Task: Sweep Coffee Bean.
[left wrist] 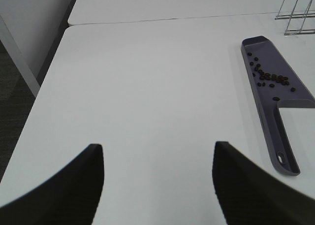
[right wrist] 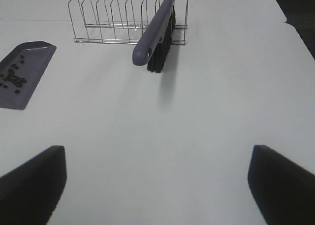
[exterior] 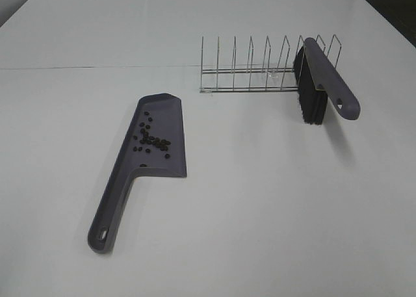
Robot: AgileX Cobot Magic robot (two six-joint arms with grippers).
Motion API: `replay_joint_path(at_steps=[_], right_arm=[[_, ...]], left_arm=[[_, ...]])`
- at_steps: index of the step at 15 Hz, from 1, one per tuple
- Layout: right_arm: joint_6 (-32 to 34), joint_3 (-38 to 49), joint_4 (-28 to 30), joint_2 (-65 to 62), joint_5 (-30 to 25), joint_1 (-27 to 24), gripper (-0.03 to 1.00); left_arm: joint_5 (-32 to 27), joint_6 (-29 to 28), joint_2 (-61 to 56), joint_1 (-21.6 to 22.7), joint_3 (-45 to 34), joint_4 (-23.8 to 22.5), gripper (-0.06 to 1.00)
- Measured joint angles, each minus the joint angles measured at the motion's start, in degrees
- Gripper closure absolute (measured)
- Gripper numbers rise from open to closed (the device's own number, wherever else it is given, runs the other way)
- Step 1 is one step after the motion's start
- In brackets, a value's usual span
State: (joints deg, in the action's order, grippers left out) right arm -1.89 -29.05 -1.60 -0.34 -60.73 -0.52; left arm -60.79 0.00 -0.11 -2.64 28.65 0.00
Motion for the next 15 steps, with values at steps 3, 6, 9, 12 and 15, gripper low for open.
replay_joint_path(at_steps=[3, 6, 9, 12, 15], right_arm=[[0.0, 0.0, 0.0, 0.0, 0.0, 0.0, 0.11], [0.0, 0.0, 0.0, 0.0, 0.0, 0.0, 0.11], [0.0, 0.0, 0.0, 0.0, 0.0, 0.0, 0.11], [0.0, 0.0, 0.0, 0.0, 0.0, 0.0, 0.11], [0.0, 0.0, 0.0, 0.0, 0.0, 0.0, 0.11]], left_arm=[[0.0, 0.0, 0.0, 0.0, 0.0, 0.0, 0.36], [0.0, 0.0, 0.0, 0.0, 0.0, 0.0, 0.36], [0.0, 0.0, 0.0, 0.0, 0.0, 0.0, 0.36], [0.0, 0.0, 0.0, 0.0, 0.0, 0.0, 0.36], [0.0, 0.0, 0.0, 0.0, 0.0, 0.0, 0.36]])
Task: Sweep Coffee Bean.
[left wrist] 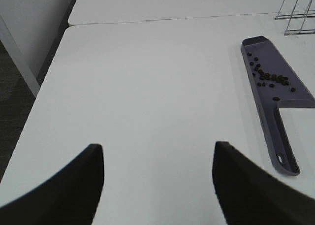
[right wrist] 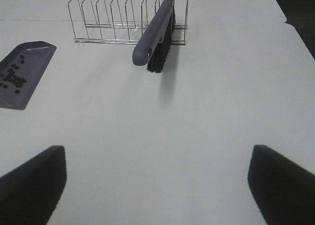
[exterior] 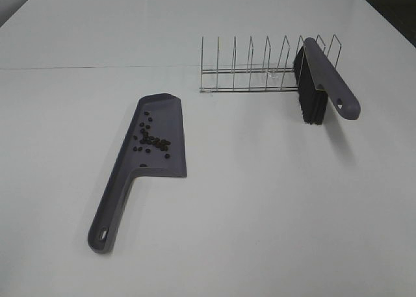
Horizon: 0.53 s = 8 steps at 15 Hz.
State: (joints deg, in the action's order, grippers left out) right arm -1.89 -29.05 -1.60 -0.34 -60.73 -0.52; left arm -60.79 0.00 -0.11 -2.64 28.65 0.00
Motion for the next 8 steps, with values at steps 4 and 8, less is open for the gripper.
replay_joint_path(at_steps=[4, 8], right_arm=[[0.0, 0.0, 0.0, 0.0, 0.0, 0.0, 0.11], [0.0, 0.0, 0.0, 0.0, 0.0, 0.0, 0.11]], left_arm=[[0.0, 0.0, 0.0, 0.0, 0.0, 0.0, 0.36], [0.0, 0.0, 0.0, 0.0, 0.0, 0.0, 0.36]])
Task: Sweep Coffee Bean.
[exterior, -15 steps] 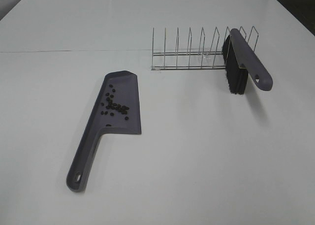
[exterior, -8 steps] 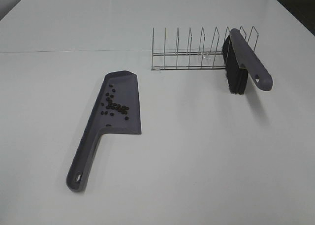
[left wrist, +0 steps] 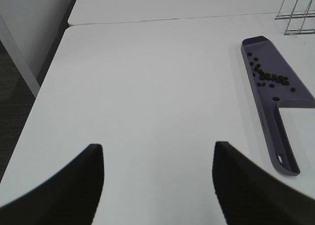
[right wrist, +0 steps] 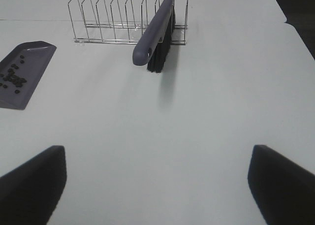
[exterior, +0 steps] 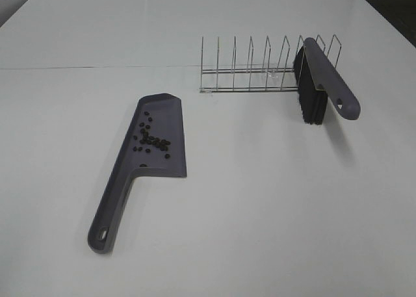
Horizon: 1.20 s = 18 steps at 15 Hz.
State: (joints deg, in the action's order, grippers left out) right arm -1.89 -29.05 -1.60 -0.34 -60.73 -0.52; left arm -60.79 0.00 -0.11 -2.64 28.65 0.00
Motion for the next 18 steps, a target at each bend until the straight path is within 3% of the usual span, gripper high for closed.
replay_joint_path(at_steps=[18], right_arm=[[0.0, 0.0, 0.0, 0.0, 0.0, 0.0, 0.11]], left_arm=[[0.0, 0.0, 0.0, 0.0, 0.0, 0.0, 0.36]])
